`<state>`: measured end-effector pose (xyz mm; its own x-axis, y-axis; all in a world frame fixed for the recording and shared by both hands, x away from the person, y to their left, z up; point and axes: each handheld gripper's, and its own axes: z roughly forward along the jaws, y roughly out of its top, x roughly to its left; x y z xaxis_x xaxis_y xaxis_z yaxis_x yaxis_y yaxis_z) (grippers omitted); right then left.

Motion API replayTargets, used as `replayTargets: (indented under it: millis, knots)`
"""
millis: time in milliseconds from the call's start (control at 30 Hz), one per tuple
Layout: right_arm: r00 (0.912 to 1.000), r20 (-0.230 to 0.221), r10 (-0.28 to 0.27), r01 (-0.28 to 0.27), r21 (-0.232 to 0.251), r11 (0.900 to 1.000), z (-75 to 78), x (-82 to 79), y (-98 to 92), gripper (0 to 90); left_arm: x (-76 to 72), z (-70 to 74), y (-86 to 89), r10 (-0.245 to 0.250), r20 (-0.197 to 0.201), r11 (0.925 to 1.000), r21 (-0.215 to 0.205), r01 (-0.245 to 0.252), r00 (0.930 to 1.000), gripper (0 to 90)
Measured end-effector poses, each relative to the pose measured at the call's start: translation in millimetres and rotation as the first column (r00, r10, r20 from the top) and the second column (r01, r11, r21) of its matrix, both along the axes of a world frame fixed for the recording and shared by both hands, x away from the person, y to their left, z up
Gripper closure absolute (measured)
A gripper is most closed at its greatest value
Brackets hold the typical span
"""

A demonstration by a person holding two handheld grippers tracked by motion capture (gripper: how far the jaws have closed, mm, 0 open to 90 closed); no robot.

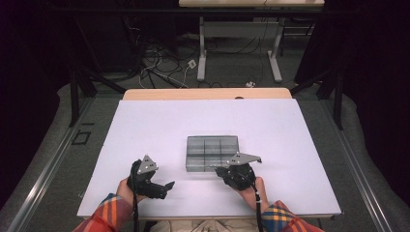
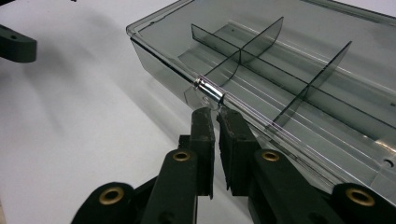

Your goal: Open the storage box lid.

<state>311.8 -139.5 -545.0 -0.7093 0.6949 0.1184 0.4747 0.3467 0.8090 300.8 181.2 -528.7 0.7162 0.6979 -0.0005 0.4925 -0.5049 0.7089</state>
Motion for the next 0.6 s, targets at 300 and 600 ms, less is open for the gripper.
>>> replayTargets:
  millis: [300, 600]
  knots:
    - [1.0, -0.001, 0.002, -0.002, -0.012, 1.0, 0.4, -0.5, 0.4, 84.5, 14.9, -2.0, -21.9, -0.021, 0.014, 0.9997, 0.015, 0.021, 0.9997, 16.4]
    - [0.9999, 0.011, 0.002, -0.002, -0.001, 1.0, -0.7, -0.3, 0.7, 84.5, 22.5, -6.9, -42.7, -0.069, -0.011, 0.9972, 0.028, 0.069, 0.9976, 34.0]
